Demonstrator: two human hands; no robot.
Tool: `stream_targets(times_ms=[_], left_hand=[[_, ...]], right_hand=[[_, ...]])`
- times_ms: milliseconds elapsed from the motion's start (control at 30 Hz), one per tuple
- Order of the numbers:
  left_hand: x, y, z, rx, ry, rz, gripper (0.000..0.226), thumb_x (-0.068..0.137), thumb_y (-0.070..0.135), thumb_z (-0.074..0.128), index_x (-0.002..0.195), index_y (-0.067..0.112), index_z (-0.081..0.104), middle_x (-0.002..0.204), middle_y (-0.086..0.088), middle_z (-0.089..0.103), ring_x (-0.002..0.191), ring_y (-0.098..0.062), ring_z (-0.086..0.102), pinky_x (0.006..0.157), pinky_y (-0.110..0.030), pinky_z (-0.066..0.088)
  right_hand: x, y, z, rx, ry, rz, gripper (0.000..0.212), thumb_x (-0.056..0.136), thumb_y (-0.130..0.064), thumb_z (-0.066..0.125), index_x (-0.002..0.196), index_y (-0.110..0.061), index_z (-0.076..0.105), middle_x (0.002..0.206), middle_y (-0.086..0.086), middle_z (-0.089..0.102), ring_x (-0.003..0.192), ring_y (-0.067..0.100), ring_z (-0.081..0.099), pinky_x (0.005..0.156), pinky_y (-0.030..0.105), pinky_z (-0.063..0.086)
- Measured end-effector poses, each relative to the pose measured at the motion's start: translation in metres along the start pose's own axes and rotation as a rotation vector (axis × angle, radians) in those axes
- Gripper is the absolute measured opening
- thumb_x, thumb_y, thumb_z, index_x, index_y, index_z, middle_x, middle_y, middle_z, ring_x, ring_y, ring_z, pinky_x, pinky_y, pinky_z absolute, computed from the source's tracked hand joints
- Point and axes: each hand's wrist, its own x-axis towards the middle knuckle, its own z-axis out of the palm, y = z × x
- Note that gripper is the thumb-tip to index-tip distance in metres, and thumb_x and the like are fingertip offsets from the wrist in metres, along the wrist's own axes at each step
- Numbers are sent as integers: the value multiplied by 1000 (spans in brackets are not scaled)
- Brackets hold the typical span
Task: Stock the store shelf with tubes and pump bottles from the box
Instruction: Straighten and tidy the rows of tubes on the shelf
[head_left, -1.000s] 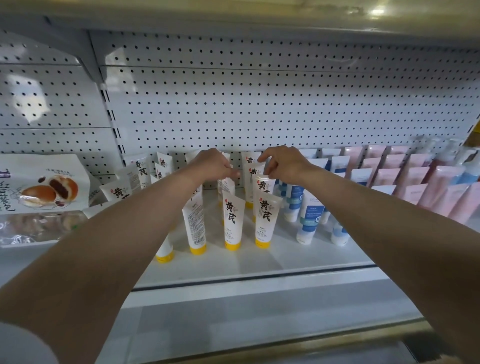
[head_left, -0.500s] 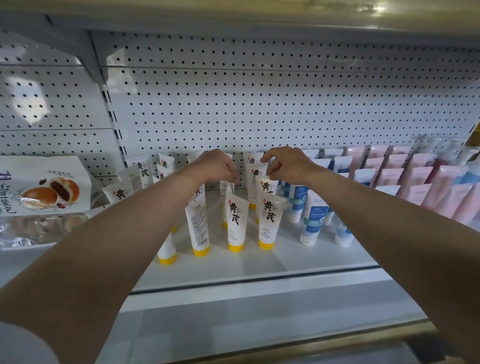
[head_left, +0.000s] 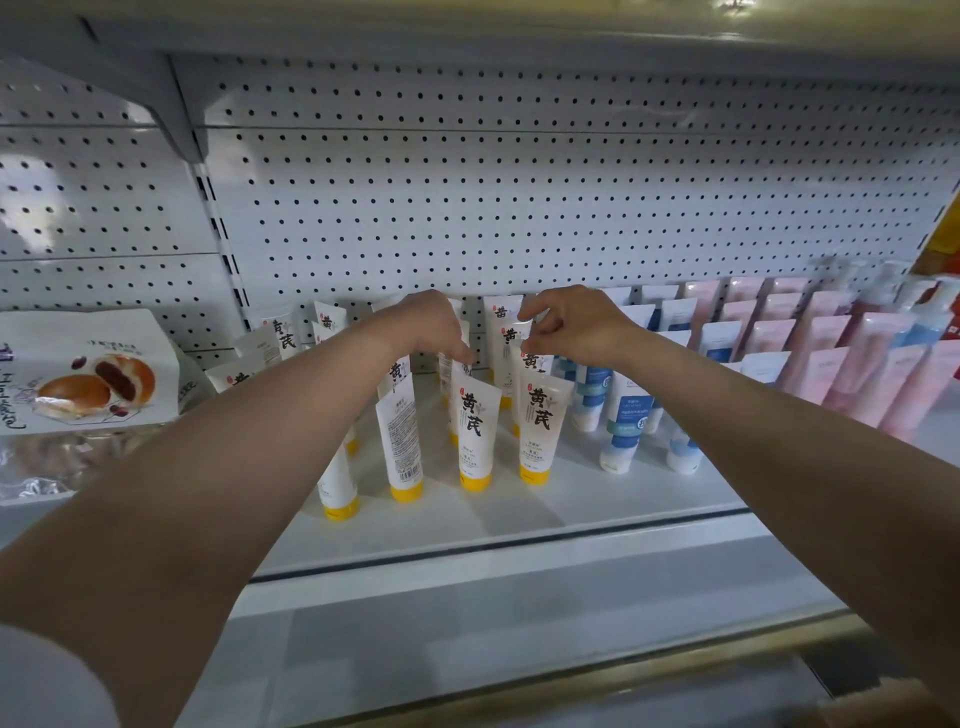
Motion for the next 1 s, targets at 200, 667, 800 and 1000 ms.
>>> stream_targets(times_ms=[200,667,800,1000], left_hand=[[-5,-1,1,-36,42,34,33,80,23,80,110,12,73,108,0,65,99,-17,57,78,-24,44],[-7,-11,3,-67,105,79,22,79,18,79,101,14,76,95,2,65,93,-14,54,77,-23,40],[-8,-10,6,-83,123,81,21,78,20,80,98,16,76,75,12,56,88,-14,54,74,-23,39],[-11,-12,7,-109,129,88,15,77,19,80,92,19,75,79,9,58,92,-16,56,81,-25,44]], right_hand=[[-16,-8,-2,-49,-34,13,34,78,-31,83,107,-32,66,96,-5,74,100,10,66,83,24,49],[-42,-12,-5,-116,-81,40,50,81,-9,79,127,-22,62,90,-10,74,85,-2,64,70,18,50],[-43,-11,-6,-116,-76,33,52,82,-5,78,128,-23,61,94,-8,76,83,-8,61,67,12,44],[-43,-9,-5,-112,-74,26,52,82,-4,78,128,-25,63,84,-15,73,82,-9,62,66,8,42]])
